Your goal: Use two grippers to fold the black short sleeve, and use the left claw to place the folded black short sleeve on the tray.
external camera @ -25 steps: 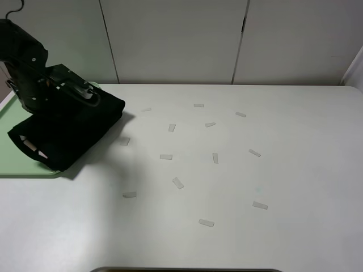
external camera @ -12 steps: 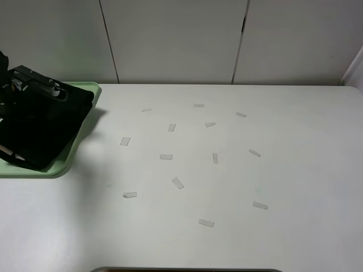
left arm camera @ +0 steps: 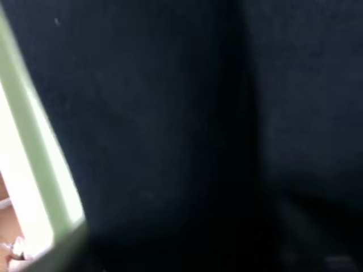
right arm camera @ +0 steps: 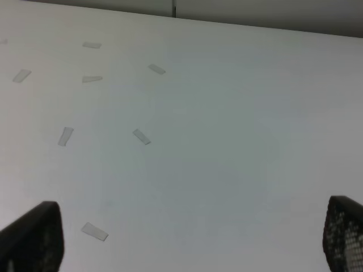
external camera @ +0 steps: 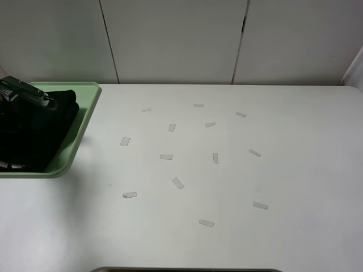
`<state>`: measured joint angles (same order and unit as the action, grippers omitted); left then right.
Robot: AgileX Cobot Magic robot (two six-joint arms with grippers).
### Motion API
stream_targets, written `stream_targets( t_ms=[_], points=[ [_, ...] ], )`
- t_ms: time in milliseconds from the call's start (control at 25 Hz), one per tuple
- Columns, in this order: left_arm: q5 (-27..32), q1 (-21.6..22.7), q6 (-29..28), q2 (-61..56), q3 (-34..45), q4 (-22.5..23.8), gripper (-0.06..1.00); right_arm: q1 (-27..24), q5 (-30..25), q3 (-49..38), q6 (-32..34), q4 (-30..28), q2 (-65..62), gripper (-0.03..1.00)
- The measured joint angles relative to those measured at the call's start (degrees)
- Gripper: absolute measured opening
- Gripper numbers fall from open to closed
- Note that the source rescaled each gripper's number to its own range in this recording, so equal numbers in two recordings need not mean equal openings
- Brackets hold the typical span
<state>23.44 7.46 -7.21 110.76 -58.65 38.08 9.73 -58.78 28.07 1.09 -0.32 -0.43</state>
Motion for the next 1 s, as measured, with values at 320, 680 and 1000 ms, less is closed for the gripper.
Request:
stream_targets(
  t_ms=[320, 680, 1000],
  points=[
    [-4.8, -1.3, -0.8, -6.6, 0.1, 1.3, 0.98, 0.0, 0.0, 0.0, 0.0, 0.0, 0.0, 1.0],
    [-5.0, -4.4, -0.8, -14.2, 1.3, 1.3, 1.0, 0.0, 0.0, 0.0, 0.0, 0.0, 0.0, 1.0],
    [-1.0, -4.1, -7.2, -14.2, 8.2, 7.6, 1.0, 0.0, 0.0, 0.0, 0.0, 0.0, 0.0, 1.0]
  ],
)
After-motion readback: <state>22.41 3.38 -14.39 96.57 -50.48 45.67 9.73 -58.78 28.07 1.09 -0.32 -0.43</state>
